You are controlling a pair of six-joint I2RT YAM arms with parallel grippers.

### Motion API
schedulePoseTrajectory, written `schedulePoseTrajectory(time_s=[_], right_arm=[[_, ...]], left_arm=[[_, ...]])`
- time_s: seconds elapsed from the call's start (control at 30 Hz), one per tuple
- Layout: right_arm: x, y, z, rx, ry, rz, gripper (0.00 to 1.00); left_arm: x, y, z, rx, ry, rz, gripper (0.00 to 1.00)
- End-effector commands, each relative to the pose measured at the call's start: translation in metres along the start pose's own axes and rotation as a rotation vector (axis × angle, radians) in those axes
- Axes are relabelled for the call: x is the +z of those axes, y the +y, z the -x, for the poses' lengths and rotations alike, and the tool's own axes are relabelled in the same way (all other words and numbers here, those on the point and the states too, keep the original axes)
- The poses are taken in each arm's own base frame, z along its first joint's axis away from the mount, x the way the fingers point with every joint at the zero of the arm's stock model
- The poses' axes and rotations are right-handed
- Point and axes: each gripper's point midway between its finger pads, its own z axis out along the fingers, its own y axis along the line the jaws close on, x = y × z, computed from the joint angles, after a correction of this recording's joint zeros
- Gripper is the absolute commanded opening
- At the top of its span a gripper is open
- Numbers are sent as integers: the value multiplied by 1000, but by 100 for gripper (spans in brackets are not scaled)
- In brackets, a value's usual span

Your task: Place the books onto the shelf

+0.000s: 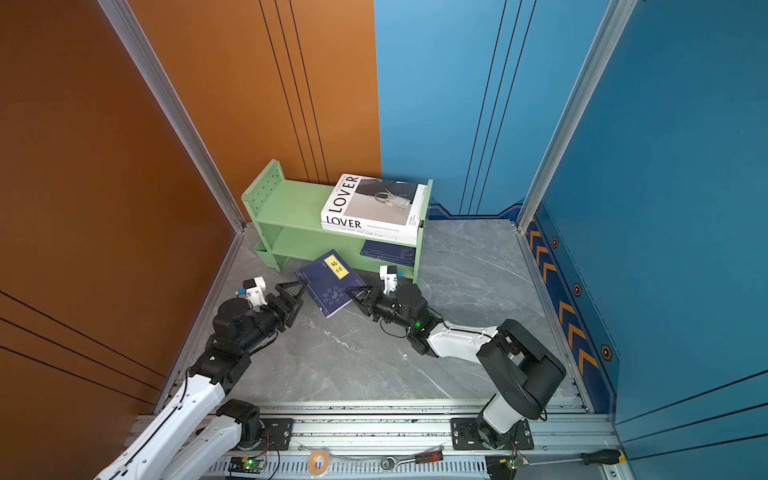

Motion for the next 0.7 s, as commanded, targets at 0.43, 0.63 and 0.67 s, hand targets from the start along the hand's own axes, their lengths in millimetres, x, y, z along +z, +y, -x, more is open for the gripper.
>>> schedulePoseTrajectory(time_s=[0.43, 0.63, 0.67], right_arm=[[-46, 43, 5, -174, 93, 1, 11], [-42, 47, 3, -173, 123, 19, 11], [-41, 49, 2, -175, 129, 28, 11]], left_arm=[[-4, -54, -21, 111, 244, -267, 88], [-2, -54, -21, 113, 243, -269, 79], [-1, -54, -21, 112, 243, -267, 78]])
